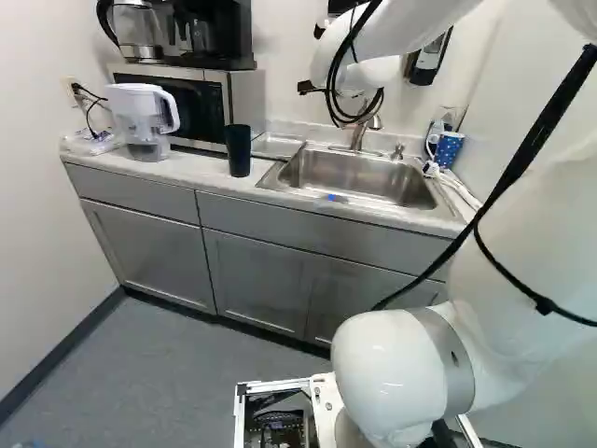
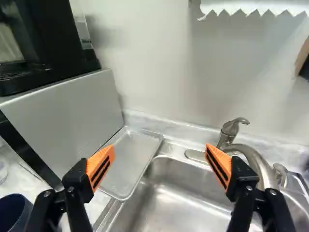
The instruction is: Rinse the cup and place it in the tray
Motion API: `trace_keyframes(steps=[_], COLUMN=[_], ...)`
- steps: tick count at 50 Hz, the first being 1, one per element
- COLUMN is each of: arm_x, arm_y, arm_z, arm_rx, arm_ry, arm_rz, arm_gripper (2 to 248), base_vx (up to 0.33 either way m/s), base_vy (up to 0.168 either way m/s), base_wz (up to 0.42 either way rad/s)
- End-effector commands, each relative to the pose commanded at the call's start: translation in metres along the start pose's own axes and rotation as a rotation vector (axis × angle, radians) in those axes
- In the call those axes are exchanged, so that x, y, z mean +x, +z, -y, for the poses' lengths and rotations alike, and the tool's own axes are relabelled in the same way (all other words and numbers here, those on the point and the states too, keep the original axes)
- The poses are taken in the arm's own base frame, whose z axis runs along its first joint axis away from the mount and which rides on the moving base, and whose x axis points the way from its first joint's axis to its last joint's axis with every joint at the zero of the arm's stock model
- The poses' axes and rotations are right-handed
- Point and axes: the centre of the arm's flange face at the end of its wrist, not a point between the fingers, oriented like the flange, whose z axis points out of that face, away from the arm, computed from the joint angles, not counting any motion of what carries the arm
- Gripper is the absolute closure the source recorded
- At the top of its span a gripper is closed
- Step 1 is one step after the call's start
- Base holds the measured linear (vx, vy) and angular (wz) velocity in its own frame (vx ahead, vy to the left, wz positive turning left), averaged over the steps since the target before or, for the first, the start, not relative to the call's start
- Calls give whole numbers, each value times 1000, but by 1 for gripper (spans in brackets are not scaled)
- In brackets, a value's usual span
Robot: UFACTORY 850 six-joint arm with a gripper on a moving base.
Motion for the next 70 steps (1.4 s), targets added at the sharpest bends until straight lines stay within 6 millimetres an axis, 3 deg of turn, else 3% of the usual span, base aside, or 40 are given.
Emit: trace_keyframes(steps=[13, 33, 70], arm_x=[1, 5, 14], arm_y=[2, 20, 68], arm_z=[-1, -10, -52], arm_rx=[-1, -20, -91], arm_ry=[0, 5, 23], arm_rz=[0, 3, 29], arm_gripper=[3, 3, 3], base_vx=[0, 0, 0], base_vy=[0, 0, 0], base_wz=[0, 0, 0])
